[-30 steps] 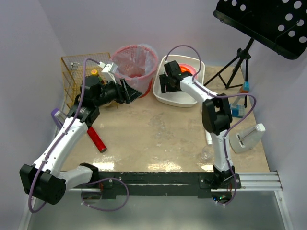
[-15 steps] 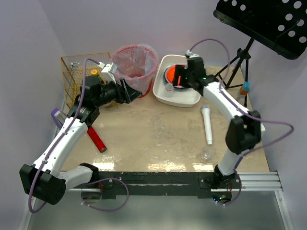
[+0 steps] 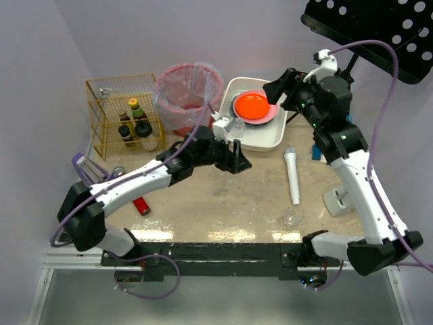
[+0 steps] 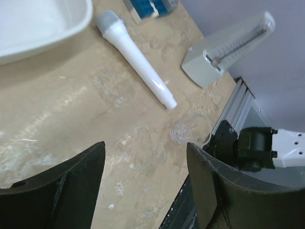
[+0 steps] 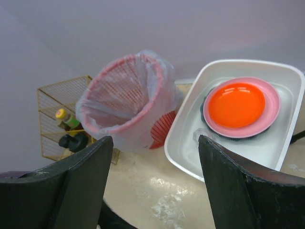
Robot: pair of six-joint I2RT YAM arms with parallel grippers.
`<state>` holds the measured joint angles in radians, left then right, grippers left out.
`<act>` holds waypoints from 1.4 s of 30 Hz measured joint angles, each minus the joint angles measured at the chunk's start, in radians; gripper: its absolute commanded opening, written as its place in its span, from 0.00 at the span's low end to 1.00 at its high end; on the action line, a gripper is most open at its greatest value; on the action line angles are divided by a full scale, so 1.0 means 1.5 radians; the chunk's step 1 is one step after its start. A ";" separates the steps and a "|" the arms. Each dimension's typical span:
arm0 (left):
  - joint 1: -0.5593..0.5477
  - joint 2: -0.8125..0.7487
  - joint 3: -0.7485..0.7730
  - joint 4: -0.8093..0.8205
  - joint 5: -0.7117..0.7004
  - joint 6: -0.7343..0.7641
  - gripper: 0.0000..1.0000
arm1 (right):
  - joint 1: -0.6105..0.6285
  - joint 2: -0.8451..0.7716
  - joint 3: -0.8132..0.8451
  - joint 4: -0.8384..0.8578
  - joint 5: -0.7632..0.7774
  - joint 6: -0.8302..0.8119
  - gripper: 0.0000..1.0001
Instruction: Clear the kitchen counter
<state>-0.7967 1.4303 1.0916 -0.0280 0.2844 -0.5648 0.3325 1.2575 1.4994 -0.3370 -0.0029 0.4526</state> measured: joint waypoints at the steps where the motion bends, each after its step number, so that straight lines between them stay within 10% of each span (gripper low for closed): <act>1: -0.020 0.023 0.005 0.005 -0.007 0.000 0.76 | 0.000 -0.016 0.007 -0.005 0.000 0.001 0.77; 10: -0.174 0.229 0.101 0.013 -0.033 0.000 0.84 | -0.001 -0.101 0.026 -0.023 0.009 0.002 0.77; 25: -0.218 0.359 0.209 -0.013 -0.042 -0.016 0.94 | -0.001 -0.096 -0.023 -0.045 0.010 0.000 0.77; 42: -0.268 0.471 0.339 -0.110 -0.088 0.006 0.48 | -0.001 -0.098 -0.044 -0.045 0.011 -0.005 0.77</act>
<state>-1.1988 2.1372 1.6005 -0.1925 0.1528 -0.5560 0.3317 1.1103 1.4338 -0.4046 0.0139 0.4450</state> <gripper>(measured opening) 0.561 0.768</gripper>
